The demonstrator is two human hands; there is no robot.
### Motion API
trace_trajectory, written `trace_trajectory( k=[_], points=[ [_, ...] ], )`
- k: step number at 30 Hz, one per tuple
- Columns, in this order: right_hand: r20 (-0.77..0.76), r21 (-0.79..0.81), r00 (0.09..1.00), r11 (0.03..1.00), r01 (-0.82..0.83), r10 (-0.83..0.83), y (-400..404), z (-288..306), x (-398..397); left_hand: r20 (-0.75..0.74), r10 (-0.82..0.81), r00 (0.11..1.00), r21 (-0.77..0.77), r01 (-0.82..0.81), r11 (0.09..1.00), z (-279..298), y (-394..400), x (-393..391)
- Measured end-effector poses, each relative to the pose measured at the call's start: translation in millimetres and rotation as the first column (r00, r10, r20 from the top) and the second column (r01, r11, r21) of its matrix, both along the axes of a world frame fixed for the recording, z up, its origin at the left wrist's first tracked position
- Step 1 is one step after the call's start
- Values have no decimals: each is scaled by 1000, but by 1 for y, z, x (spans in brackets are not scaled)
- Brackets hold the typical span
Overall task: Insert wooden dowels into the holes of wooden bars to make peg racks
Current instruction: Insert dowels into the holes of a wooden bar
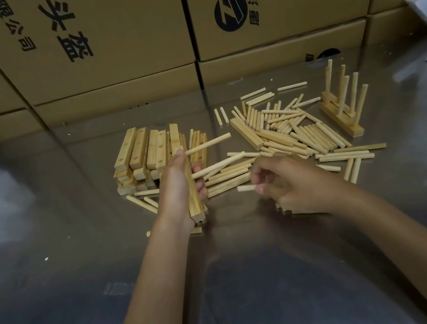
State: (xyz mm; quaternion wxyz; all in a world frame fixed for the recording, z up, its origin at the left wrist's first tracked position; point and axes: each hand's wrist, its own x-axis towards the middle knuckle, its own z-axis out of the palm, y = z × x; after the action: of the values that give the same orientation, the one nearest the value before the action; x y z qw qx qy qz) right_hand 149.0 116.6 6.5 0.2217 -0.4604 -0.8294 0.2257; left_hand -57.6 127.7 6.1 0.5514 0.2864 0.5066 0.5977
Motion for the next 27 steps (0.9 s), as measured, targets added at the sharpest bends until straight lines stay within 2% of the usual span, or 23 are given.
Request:
trace_trajectory(
  k=[2, 3, 6, 11, 18, 22, 27],
  points=[
    [-173, 13, 981, 996, -86, 87, -12, 6, -13, -26, 14, 1000, -30, -15, 999, 0, -1, 2],
    [-211, 47, 970, 992, -117, 124, -18, 8, -21, -47, 20, 999, -51, -23, 998, 0, -1, 3],
    [-181, 209, 965, 966, -152, 191, -29, 6, -36, -8, 8, 1000, -102, -9, 995, 1, -4, 6],
    [-176, 274, 958, 946, -175, 228, -29, 1, -41, 111, -12, 994, -98, 22, 995, 6, -5, 6],
    [-176, 372, 962, 919, -131, 209, -33, 4, -43, 119, -30, 992, -81, 40, 996, 10, -6, 9],
    [-125, 433, 966, 889, -151, 224, -34, 6, -43, 102, -2, 995, -110, 13, 994, 8, -8, 13],
    [-87, 445, 974, 883, -150, 210, -33, 6, -44, 91, 23, 996, -103, -13, 995, 6, -9, 15]
  ],
)
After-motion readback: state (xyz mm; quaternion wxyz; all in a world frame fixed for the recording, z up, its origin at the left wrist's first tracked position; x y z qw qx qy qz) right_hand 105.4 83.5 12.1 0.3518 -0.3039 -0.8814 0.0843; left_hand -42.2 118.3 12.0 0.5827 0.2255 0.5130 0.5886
